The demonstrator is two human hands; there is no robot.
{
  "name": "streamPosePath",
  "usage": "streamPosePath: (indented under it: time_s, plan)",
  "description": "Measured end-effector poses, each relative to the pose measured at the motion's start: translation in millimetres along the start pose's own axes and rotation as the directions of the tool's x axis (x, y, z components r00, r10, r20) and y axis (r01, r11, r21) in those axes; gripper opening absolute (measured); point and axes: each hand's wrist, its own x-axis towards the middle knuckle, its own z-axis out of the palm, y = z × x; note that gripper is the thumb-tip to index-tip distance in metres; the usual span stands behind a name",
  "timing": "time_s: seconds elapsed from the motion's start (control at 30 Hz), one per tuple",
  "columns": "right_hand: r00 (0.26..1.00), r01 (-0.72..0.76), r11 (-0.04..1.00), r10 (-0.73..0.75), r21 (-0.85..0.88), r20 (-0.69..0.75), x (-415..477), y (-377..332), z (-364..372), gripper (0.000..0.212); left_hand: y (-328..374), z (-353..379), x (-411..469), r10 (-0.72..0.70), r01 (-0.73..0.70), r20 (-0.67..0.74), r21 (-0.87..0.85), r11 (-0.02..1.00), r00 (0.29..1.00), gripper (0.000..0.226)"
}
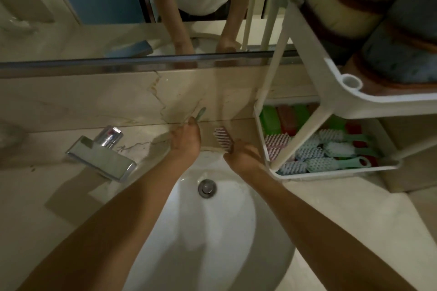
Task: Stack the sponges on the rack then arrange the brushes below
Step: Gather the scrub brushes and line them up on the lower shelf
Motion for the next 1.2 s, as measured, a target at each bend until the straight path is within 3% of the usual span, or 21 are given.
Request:
streamPosePath:
  time_s: [0.17,0.33,0.53,0.7,0.83,0.97,1.07,1.2]
  plan:
    - [0.997,0.05,0.996,-0.054,0.077,0.052,-61,14,-1,0.018,10,-8,-56,-0.049,0.047,-0.018,-0.084,0.995,0.999,0.039]
    - [0.999,-0.003,0.981,-0.004,0.194,0.034,-116,42,-4,0.025,16,4,-121,-0.087,0.09,0.024,-0.189,0.978,0.996,0.035]
    - [0.993,-0.103,0.959,0.117,0.262,-0.035,-158,103,-19,0.021,34,18,-177,0.112,-0.072,0.298,-0.142,0.987,0.948,0.035]
    - [0.97,-0.149,0.859,0.224,0.49,-0.097,-173,149,-53,0.014,93,16,-194,0.208,-0.161,0.375,-0.151,0.975,0.904,0.037]
    - [0.965,-0.157,0.683,0.261,0.713,-0.038,-169,166,-86,0.012,139,12,-196,0.302,-0.244,0.332,-0.207,0.948,0.894,0.043]
    - [0.961,-0.182,0.335,0.261,0.925,0.095,-145,179,-113,0.018,174,9,-185,0.318,-0.285,0.245,-0.16,0.945,0.916,0.045]
    - [0.937,-0.161,0.019,0.317,0.987,0.147,-114,187,-124,0.026,192,4,-170,0.323,-0.31,0.199,-0.095,0.946,0.925,0.052]
    - [0.906,-0.116,-0.159,0.387,0.981,0.17,-74,190,-134,0.031,210,-3,-151,0.336,-0.329,0.176,-0.073,0.942,0.925,0.04]
